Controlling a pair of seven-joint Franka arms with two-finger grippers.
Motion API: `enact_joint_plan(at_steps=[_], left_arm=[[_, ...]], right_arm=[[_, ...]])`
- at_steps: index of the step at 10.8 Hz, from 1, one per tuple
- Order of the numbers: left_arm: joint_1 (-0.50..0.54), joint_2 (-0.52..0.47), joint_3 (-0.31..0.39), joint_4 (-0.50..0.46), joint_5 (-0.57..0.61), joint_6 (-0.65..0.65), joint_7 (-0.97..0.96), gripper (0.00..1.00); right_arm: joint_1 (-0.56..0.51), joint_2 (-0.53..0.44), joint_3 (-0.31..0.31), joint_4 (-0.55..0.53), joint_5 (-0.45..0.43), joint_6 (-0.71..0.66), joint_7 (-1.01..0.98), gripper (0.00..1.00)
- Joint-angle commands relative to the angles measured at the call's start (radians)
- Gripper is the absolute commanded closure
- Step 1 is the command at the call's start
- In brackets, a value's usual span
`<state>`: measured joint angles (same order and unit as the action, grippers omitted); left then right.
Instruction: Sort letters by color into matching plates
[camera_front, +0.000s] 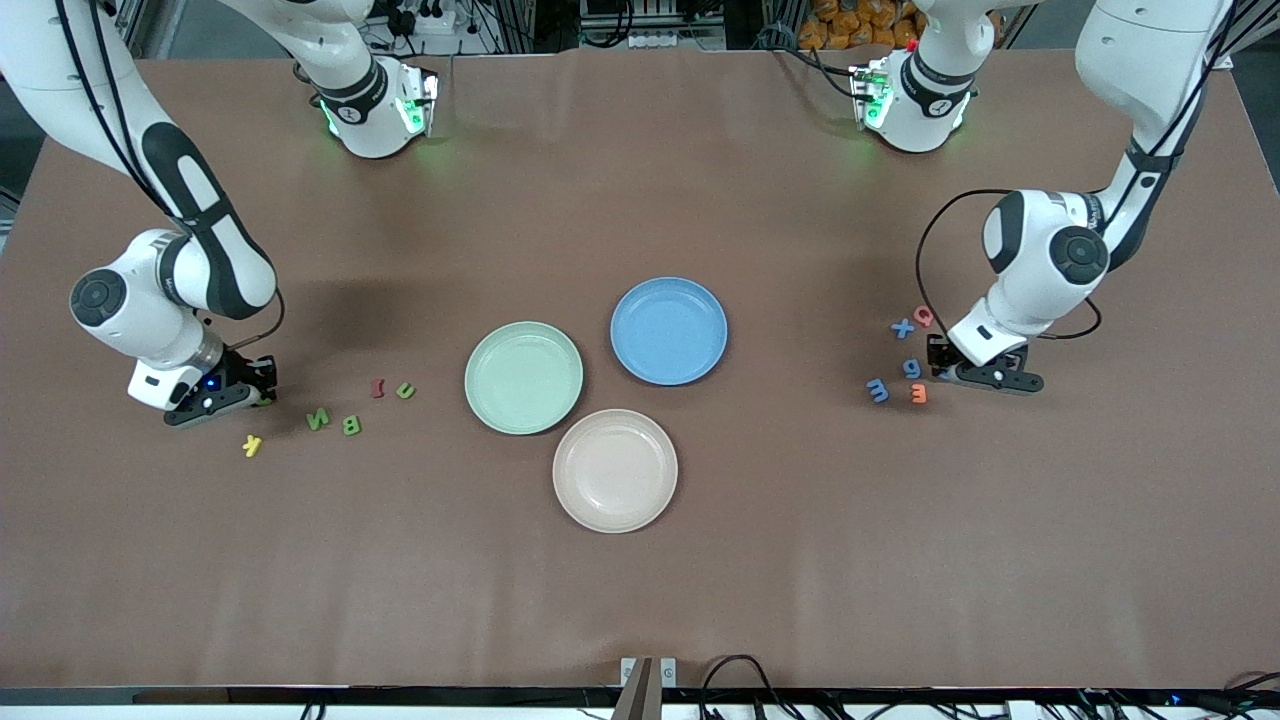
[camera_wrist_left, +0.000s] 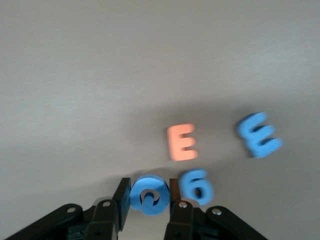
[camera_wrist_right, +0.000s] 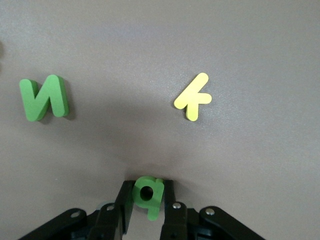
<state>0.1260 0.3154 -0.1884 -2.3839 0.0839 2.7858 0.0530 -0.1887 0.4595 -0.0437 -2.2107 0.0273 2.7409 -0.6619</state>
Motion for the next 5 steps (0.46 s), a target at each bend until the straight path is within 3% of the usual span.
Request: enact_joint_plan(at_steps=[1, 5], left_arm=[[0.006, -0.039, -0.061, -0.005, 0.003, -0.029, -0.102, 1.00], [-0.002, -0.035, -0.127, 0.009, 0.003, -0.035, -0.208, 1.00]], right_arm=[[-0.015, -0.027, 0.013, -0.009, 0.011, -0.029, 0.086, 0.80], [0.026, -0.102, 0.025, 0.014, 0.013, -0.174, 0.308, 0.80]])
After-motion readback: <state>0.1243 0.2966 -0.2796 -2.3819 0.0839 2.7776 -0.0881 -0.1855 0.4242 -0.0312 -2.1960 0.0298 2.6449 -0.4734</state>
